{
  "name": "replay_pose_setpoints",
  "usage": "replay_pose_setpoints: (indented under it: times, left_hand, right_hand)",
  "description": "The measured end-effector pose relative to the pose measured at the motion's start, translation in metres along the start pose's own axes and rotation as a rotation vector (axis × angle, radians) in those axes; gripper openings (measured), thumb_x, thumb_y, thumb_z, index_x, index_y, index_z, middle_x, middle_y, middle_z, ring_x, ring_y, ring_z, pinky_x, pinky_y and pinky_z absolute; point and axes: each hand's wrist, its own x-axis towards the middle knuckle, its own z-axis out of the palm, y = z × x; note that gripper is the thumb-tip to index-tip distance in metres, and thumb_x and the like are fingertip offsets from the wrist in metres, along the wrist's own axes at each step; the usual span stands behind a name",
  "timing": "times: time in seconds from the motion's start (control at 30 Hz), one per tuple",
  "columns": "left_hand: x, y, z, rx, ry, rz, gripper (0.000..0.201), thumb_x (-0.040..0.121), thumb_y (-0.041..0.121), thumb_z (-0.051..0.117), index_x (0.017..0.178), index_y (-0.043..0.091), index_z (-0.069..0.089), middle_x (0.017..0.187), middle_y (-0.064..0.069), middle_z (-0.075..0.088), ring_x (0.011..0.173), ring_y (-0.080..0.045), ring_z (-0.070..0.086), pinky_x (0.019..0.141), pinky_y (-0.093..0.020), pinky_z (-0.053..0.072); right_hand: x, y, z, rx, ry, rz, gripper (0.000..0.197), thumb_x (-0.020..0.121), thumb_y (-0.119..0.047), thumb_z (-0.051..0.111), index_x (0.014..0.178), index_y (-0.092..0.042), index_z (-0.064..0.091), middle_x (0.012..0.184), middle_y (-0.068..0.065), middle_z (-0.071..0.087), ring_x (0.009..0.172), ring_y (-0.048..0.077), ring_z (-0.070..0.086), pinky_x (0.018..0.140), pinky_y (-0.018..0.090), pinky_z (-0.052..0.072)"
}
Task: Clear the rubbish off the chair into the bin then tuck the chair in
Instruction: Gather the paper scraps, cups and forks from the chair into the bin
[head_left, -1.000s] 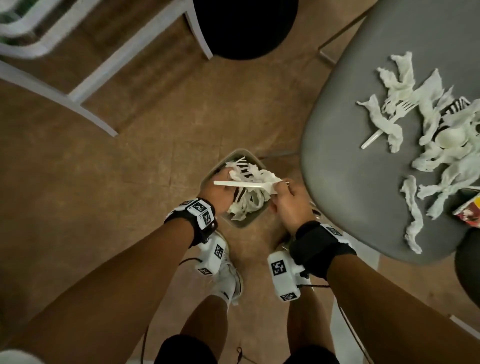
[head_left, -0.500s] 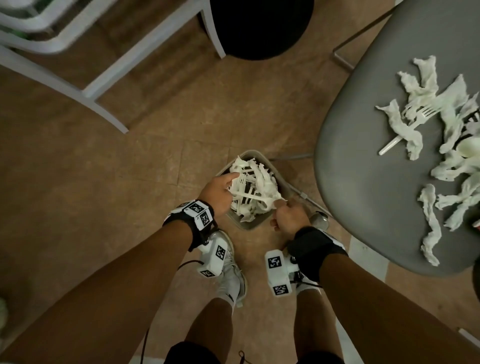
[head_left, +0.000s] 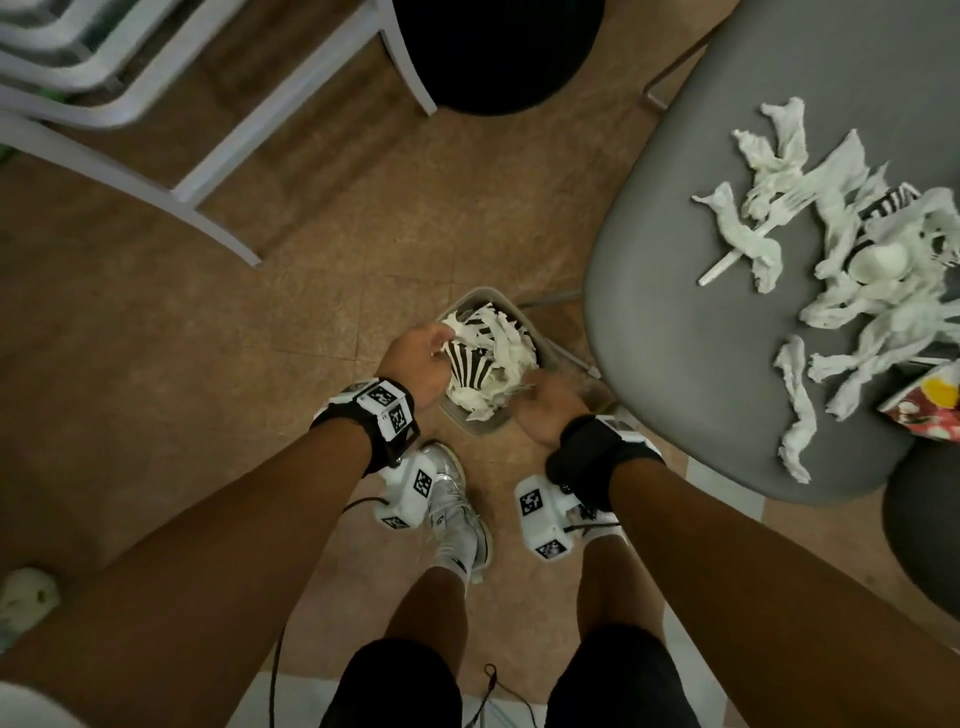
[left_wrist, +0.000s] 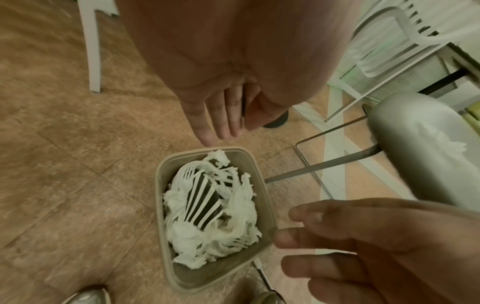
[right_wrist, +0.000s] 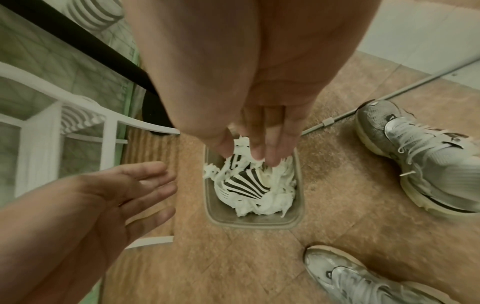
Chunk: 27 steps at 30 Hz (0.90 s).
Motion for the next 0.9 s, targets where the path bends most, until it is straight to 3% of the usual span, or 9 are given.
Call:
replay_pose_setpoints:
  times: [0.1,0.17,0.23,0.3,0.47,0.57,0.63,0.8,0.9]
  left_hand:
    - [-0.007,0.04,-0.008,0.08,0.046,0.043,0.033,0.091,0.002,0.051,0.12,0.011,0.064,0.12,-0.004,0.067,0.113,-0.02,0.062,0.099,-0.03,0.047]
    - [-0.008,0.07,-0.007,0.132,0.055,0.068,0.031,0.091,0.003,0.049,0.116,0.013,0.065,0.115,-0.003,0.068,0.107,-0.018,0.063,0.097,-0.03,0.049]
    - [-0.008,0.104,-0.001,0.175,0.063,0.125,0.03,0.092,0.003,0.048,0.115,0.013,0.064,0.109,-0.001,0.068,0.103,-0.019,0.064,0.095,-0.03,0.05]
    - [-0.004,0.138,0.013,0.222,0.075,0.22,0.032,0.089,0.001,0.05,0.116,0.012,0.062,0.109,-0.003,0.066,0.103,-0.022,0.064,0.096,-0.035,0.051]
    - [0.007,0.222,0.076,0.403,0.139,0.436,0.044,0.085,0.011,0.059,0.128,0.011,0.055,0.131,-0.01,0.048,0.122,-0.031,0.048,0.108,-0.042,0.04]
    - [0.011,0.265,0.123,0.513,0.137,0.54,0.06,0.081,0.019,0.065,0.138,0.014,0.045,0.141,-0.008,0.038,0.129,-0.03,0.036,0.111,-0.039,0.034]
    - [0.016,0.287,0.149,0.615,0.099,0.56,0.076,0.077,0.024,0.068,0.145,0.017,0.035,0.15,-0.008,0.027,0.136,-0.031,0.028,0.112,-0.045,0.033]
    - [0.037,0.309,0.178,0.902,0.025,0.533,0.103,0.073,0.021,0.074,0.154,0.028,0.01,0.163,0.0,-0.001,0.143,-0.031,0.015,0.107,-0.052,0.031]
    - [0.053,0.312,0.178,0.978,-0.042,0.493,0.108,0.072,0.022,0.077,0.154,0.033,0.006,0.162,0.007,-0.005,0.141,-0.032,0.016,0.1,-0.053,0.036]
  right_hand:
    - [-0.025,-0.026,-0.02,0.092,-0.02,-0.047,0.032,0.092,-0.026,0.057,0.121,-0.013,0.063,0.122,0.01,0.067,0.11,0.03,0.062,0.099,0.038,0.049]
    - [-0.04,-0.044,-0.039,0.165,-0.029,-0.103,0.02,0.085,-0.031,0.058,0.1,-0.024,0.07,0.112,0.011,0.072,0.104,0.031,0.066,0.096,0.045,0.053]
    - [-0.049,-0.054,-0.065,0.242,-0.04,-0.183,0.016,0.078,-0.035,0.056,0.075,-0.028,0.069,0.099,0.015,0.074,0.095,0.037,0.069,0.09,0.053,0.055]
    - [-0.059,-0.053,-0.103,0.271,-0.01,-0.244,0.021,0.084,-0.027,0.053,0.067,-0.023,0.065,0.095,0.02,0.073,0.088,0.035,0.069,0.088,0.054,0.054]
    - [-0.075,-0.001,-0.217,0.353,0.244,-0.267,0.017,0.08,-0.033,0.048,0.083,-0.026,0.063,0.083,0.005,0.075,0.084,0.027,0.072,0.088,0.049,0.056]
    - [-0.085,0.046,-0.282,0.228,0.46,-0.224,0.016,0.092,-0.023,0.052,0.102,-0.022,0.065,0.097,-0.001,0.072,0.092,0.02,0.068,0.088,0.032,0.052]
    - [-0.086,0.077,-0.316,0.136,0.574,-0.192,0.019,0.093,-0.021,0.054,0.109,-0.021,0.063,0.103,-0.002,0.068,0.094,0.02,0.065,0.085,0.029,0.05]
    - [-0.073,0.124,-0.349,-0.117,0.568,-0.109,0.04,0.088,-0.027,0.063,0.127,-0.021,0.056,0.127,0.001,0.055,0.113,0.023,0.056,0.098,0.038,0.048]
    - [-0.067,0.13,-0.349,-0.186,0.553,-0.147,0.049,0.089,-0.026,0.063,0.136,-0.024,0.051,0.138,0.002,0.047,0.123,0.025,0.049,0.099,0.038,0.047]
